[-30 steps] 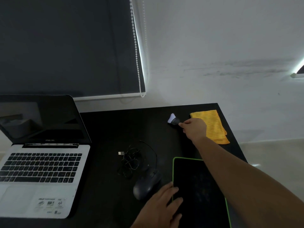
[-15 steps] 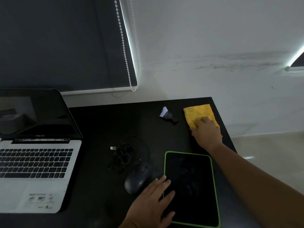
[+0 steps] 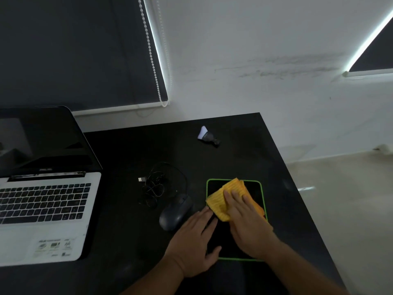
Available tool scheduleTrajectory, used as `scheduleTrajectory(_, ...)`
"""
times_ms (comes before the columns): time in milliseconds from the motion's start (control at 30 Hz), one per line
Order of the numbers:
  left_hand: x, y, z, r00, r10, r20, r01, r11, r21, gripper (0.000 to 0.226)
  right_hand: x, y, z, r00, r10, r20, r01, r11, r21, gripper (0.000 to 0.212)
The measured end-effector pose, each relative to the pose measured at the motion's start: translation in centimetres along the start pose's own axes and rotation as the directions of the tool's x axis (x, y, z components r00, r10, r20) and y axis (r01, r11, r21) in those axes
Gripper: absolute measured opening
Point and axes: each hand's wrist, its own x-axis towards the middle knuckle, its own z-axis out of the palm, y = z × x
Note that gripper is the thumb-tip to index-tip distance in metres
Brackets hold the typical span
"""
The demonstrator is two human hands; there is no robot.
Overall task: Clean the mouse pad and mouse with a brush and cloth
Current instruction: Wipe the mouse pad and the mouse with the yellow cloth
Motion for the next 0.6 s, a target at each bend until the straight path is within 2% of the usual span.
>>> scheduleTrajectory(100, 0.1, 0.0, 0.0, 1.0, 0.018, -0.011, -0.019, 0.999, -0.042, 0.072, -3.0, -2.1, 1.9, 0.997, -0.06, -0.054, 0.058, 0.997, -0.043, 0.052)
scheduleTrajectory(167, 0.1, 0.0, -0.1, 1.0, 0.026, -0.01, -0.026, 0.998, -0.055, 0.071, -3.3, -2.6, 2.4, 0.998, -0.059, -0.022, 0.058, 0.997, -0.055, 0.05)
scheduleTrajectory(333, 0.0, -0.3, 0.2, 0.999, 0.03, -0.033, -0.031, 0.999, -0.01, 0.072, 4.6, -0.3, -0.3, 0.985, 0.168, 0.035, -0.167, 0.985, -0.044, 0.067)
scheduleTrajectory(400, 0.0, -0.4, 0.4, 0.999, 0.022, -0.032, -0.022, 0.999, -0.026, 0.072, 5.8, -0.4, -0.7, 0.991, 0.116, 0.067, -0.109, 0.989, -0.096, 0.065)
scheduleTrajectory(500, -0.2, -0.5, 0.7, 0.999, 0.023, -0.037, -0.024, 0.999, -0.027, 0.069, 2.8, -1.0, 0.2, 0.989, -0.098, 0.113, 0.111, 0.987, -0.115, 0.062)
scheduleTrajectory(533, -0.2, -0.5, 0.8, 0.998, 0.028, -0.047, -0.029, 0.999, -0.019, 0.068, 1.9, -0.5, 0.3, 0.986, -0.114, 0.119, 0.126, 0.987, -0.1, 0.062)
scheduleTrajectory(600, -0.1, -0.4, 0.7, 0.998, 0.036, -0.061, -0.037, 0.999, -0.012, 0.07, 1.5, 1.3, 0.3, 0.998, -0.01, 0.057, 0.015, 0.996, -0.091, 0.062)
